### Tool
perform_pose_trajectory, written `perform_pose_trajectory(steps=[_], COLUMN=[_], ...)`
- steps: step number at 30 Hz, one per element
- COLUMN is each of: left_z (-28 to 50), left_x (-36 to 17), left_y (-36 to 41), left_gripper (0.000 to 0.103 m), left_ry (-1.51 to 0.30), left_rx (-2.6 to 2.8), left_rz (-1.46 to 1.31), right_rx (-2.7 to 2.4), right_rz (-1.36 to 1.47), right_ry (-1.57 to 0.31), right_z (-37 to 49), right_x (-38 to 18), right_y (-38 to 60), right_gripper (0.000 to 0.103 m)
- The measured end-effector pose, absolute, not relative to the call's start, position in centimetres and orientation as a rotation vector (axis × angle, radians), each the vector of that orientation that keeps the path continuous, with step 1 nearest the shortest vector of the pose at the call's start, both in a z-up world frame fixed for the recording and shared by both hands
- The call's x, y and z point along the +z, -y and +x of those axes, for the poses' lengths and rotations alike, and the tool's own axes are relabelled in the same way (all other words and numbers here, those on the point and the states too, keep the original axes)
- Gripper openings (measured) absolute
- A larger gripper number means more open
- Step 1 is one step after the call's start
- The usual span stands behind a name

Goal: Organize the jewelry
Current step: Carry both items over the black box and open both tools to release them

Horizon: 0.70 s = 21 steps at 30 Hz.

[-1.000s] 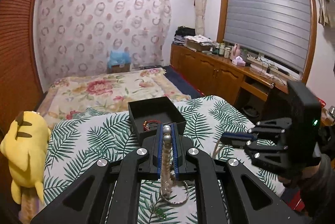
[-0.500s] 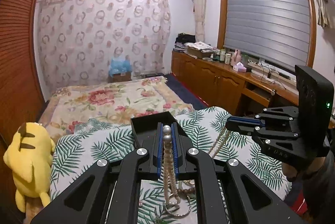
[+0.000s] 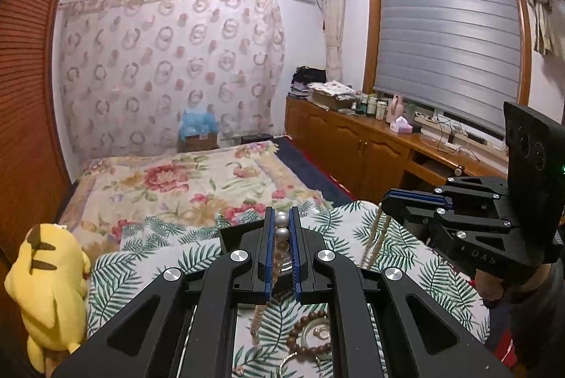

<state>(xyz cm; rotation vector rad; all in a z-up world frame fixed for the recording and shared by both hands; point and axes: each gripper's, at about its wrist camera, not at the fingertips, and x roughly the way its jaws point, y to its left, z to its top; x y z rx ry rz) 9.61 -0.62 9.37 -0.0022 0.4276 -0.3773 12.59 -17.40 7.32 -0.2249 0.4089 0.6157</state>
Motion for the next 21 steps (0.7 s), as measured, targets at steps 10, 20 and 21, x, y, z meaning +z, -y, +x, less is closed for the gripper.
perform_pose_trajectory(steps=[10, 20, 21], left_z=[11.9, 17.1, 17.7], left_x=[11.1, 12.9, 12.9], left_y=[0.8, 1.5, 1.5], left_gripper=[0.007, 0.007, 0.007], left_ry=[-0.427, -0.449, -0.453], left_rx=[-0.371, -0.352, -0.349], left_rz=[0.000, 0.010, 0.010], right_rx=[0.625, 0.645, 0.649], right_rz=[-0.219, -0.220, -0.220], right_ry=[-0.392, -0.399, -0.402], right_z=[16.0, 20.9, 21.3], right_x=[10.0, 11.6, 11.6], right_y=[17.7, 17.6, 17.5], right_gripper=[0.005, 0.005, 0.005])
